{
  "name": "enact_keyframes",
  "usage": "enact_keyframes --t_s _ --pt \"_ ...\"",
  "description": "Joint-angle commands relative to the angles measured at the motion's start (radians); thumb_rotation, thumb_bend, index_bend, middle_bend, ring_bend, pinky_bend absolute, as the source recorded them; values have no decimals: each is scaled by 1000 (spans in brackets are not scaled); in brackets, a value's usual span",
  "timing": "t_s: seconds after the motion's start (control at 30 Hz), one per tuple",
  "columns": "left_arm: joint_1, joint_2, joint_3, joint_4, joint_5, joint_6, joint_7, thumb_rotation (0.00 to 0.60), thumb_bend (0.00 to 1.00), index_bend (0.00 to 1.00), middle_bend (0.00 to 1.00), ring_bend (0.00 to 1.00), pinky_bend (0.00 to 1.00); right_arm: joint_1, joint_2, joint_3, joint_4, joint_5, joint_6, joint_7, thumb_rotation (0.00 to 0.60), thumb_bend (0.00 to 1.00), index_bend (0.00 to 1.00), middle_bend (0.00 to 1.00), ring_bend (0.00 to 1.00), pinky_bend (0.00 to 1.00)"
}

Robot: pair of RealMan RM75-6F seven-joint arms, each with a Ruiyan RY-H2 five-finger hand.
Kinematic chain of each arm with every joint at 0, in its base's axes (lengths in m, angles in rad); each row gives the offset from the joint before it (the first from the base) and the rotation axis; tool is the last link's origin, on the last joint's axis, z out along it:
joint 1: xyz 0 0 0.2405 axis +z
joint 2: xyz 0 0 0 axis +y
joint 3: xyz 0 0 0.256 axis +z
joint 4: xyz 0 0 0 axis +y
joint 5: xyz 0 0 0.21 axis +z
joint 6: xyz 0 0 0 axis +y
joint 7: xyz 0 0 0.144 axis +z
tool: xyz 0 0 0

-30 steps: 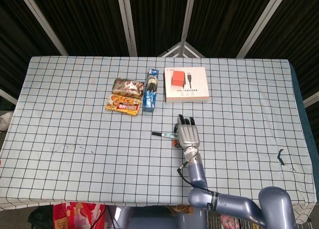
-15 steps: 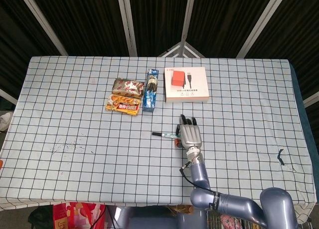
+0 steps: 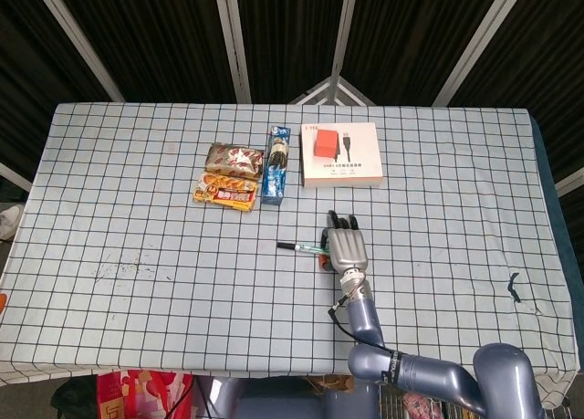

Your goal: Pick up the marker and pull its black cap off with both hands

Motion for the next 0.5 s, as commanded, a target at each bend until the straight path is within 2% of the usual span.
enact_keyframes --t_s 0.03,0.13,0.5 --pt "-1 -2 0 2 1 0 1 600 366 13 0 0 0 0 0 0 0 -4 -1 3 600 432 626 72 141 44" --pt "0 -4 -1 7 -3 0 -1 600 366 13 0 0 0 -3 2 -2 -2 -24 -4 24 600 457 659 72 142 44" --pt "1 -6 -1 13 -5 -1 -8 600 366 13 0 0 0 -25 38 5 -51 -50 -11 81 600 471 674 72 143 45"
